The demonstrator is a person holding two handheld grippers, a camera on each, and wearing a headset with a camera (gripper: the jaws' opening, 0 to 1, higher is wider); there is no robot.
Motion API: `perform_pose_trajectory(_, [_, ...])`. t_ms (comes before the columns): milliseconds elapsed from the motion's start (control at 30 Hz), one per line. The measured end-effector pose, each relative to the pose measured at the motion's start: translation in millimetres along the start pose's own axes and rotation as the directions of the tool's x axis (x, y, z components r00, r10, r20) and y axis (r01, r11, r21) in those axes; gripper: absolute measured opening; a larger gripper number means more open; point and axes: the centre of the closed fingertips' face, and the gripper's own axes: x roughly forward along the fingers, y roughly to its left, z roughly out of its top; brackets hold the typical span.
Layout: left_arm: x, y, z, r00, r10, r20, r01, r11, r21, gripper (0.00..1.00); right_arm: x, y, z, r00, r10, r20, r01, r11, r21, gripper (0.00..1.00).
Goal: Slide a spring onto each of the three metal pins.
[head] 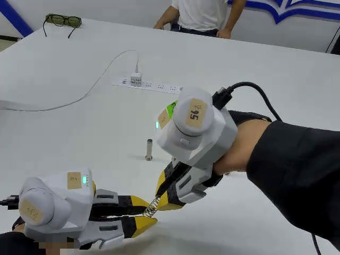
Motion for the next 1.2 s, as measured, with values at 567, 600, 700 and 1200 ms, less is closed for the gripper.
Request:
perform_pose_trajectory(567, [2.7, -1.6, 1.5, 1.0, -0.002, 0.001, 0.002, 1.0, -0.006, 0.11, 4.8, 1.2, 5.3, 0.9999, -0.011, -0.005, 0.011, 0.999, -0.041, 0.14])
perform_pose_trajectory(600, [2.9, -1.7, 1.6, 1.0, -0.003, 0.0, 0.003, 1.0, -0.006, 0.11, 5.6, 1.6, 4.7, 0.9999, -0.01, -0.01, 0.01, 0.999, -0.042, 0.14])
perform_pose_trajectory(700, [3.9, -3.3, 2.1, 1.0, -0.006, -0.002, 0.006, 1.0, -0.004, 0.11, 8.1, 3.0, 3.7, 0.9998, -0.004, -0.019, 0.004, 0.999, -0.046, 0.14])
perform_pose_trajectory(1200, [4.9, -4.3, 6.6, 0.9999, -0.01, 0.002, 0.01, 1.0, 0.005, 0.11, 11.5, 2.5, 1.3, 0.9994, 0.0, -0.034, -0.002, 0.999, -0.043, 0.12])
